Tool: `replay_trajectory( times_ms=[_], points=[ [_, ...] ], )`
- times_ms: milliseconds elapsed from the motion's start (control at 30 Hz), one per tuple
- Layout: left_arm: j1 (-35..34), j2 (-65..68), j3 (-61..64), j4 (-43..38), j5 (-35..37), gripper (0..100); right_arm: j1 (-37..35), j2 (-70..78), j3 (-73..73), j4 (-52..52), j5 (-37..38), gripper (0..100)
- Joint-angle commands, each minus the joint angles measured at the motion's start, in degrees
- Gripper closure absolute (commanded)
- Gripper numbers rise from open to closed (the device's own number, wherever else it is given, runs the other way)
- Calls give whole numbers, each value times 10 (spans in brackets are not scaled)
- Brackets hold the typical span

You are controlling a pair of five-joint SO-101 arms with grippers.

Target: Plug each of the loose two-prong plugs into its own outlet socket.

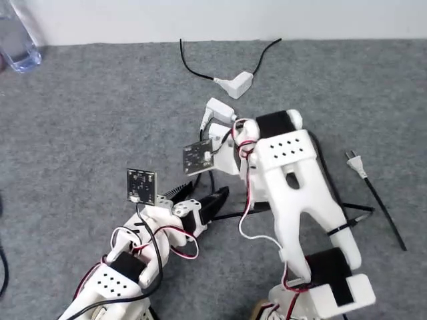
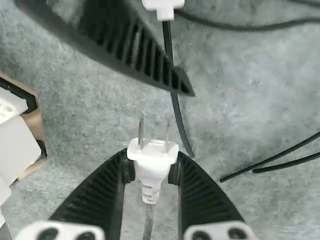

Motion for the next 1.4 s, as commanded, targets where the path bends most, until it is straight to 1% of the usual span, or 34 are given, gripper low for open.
replay_trajectory(
  times_ms=[0, 167, 300, 433, 833, 1367],
  points=[
    [-4, -10, -18, -18, 7, 712, 13, 15, -22, 7, 11, 991],
    [0, -10, -21, -18, 7, 712, -6, 59, -23, -18, 8, 991],
    [-1, -10, -21, -18, 7, 712, -51, 71, -39, -16, 8, 991],
    [-2, -9, -20, -18, 7, 712, -82, 74, -73, -15, -15, 991],
    [11, -8, -16, -15, 7, 712, -83, 68, -118, 27, -19, 991],
    [13, -8, -8, -18, 7, 712, -82, -8, -125, 27, -19, 991]
  ],
)
